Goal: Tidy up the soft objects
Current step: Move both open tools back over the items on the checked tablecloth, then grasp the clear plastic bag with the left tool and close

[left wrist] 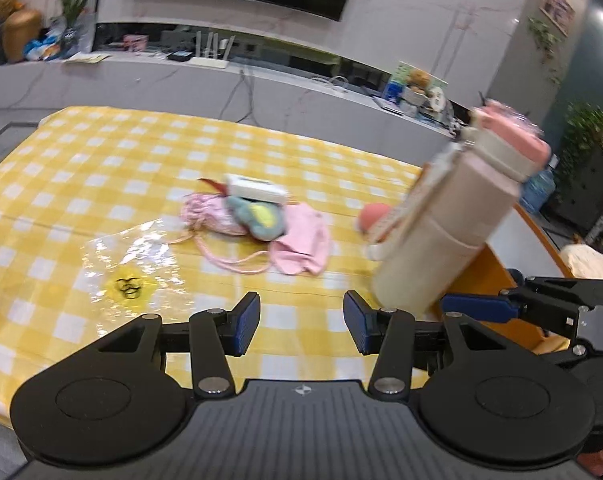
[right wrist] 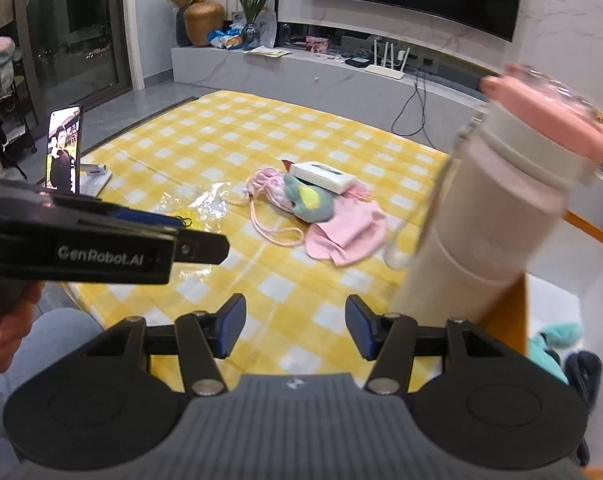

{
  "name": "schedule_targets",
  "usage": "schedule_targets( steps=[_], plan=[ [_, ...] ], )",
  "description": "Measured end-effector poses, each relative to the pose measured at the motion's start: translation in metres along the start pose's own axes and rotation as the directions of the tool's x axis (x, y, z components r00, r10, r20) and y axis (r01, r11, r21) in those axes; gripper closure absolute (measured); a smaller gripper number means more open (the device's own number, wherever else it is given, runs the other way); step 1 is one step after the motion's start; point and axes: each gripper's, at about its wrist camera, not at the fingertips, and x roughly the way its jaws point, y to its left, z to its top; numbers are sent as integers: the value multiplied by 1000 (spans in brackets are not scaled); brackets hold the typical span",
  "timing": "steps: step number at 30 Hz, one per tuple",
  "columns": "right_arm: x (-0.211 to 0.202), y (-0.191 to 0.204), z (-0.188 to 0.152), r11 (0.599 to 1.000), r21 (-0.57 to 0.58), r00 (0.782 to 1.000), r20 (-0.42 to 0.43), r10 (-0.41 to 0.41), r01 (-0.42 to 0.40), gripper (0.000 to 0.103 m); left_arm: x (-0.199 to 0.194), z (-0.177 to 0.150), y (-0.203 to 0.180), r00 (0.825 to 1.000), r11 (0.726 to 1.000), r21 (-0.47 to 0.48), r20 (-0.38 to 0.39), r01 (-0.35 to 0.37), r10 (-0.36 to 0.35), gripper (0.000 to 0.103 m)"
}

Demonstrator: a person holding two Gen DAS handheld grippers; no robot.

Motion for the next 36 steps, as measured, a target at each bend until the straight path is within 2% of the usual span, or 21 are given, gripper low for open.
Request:
schedule_targets(
  steps=[7, 10, 13, 16, 21, 27, 29, 33, 34, 36],
  plan=[
    [40, 11, 22, 1000, 5, 999, -40, -4, 4, 48, 12, 5, 42, 1000, 999, -43, 14, -27, 28, 46],
    [57, 13, 28, 1000, 18, 998, -58, -4, 5, 48, 22, 7, 55, 999, 999, 26, 20, -38, 37, 33],
    [73, 14, 30, 999, 33, 997, -77, 0, 3, 40, 35, 14, 69, 992, 989, 75, 24, -126, 125, 24],
    [88, 15, 31, 999, 49, 996, -94, 8, -4, 39, 51, 19, 92, 982, 981, 35, -10, -190, 191, 23],
    [111, 22, 31, 999, 47, 993, -116, 26, -20, 39, 71, 17, 125, 968, 967, -54, -64, -247, 244, 23],
    [135, 37, 35, 996, 53, 990, -119, 72, -66, 40, 88, 20, 139, 959, 961, -30, -80, -274, 271, 23],
    [144, 45, 36, 997, 31, 990, -113, 80, -77, 53, 91, 19, 138, 960, 963, -16, -83, -269, 267, 23],
    [162, 55, 37, 997, 10, 989, -123, 79, -78, 69, 95, 20, 130, 959, 962, 15, -75, -272, 272, 24],
    [166, 55, 36, 996, 11, 988, -129, 85, -84, 74, 95, 19, 128, 962, 965, 19, -73, -263, 264, 28],
    [167, 58, 36, 997, 1, 990, -118, 82, -83, 76, 97, 19, 123, 963, 966, 39, -75, -256, 258, 29]
  ],
)
